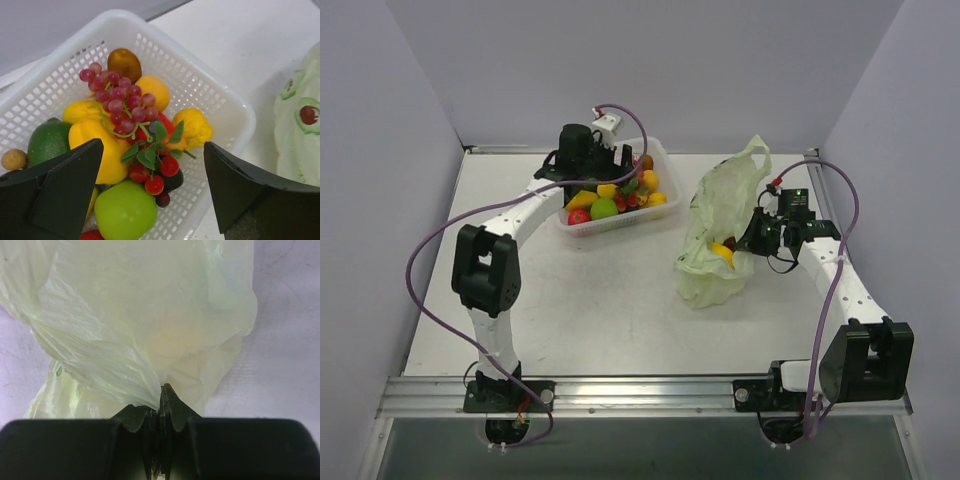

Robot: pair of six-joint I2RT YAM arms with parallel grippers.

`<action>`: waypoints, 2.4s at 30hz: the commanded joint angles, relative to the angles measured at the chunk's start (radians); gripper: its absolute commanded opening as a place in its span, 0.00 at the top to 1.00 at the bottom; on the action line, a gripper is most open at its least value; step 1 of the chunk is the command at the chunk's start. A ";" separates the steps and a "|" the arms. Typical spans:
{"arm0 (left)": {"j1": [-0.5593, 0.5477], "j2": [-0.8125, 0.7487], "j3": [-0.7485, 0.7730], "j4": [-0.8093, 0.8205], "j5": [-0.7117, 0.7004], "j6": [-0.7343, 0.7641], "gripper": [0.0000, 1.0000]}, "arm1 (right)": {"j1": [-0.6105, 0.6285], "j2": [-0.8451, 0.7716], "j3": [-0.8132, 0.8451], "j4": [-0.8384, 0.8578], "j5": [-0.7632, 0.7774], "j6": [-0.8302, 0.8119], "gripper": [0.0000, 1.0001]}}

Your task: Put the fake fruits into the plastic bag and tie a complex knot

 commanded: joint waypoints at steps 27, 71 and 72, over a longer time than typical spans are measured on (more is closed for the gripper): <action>-0.036 0.134 0.095 0.006 -0.003 -0.082 0.91 | -0.005 0.024 0.018 -0.019 0.017 -0.024 1.00; -0.276 0.004 0.032 0.349 0.393 -0.464 0.21 | -0.017 0.007 0.037 -0.051 0.086 -0.039 1.00; -0.252 -0.039 0.041 0.253 0.381 -0.432 0.21 | -0.016 0.004 0.038 -0.051 0.087 -0.038 1.00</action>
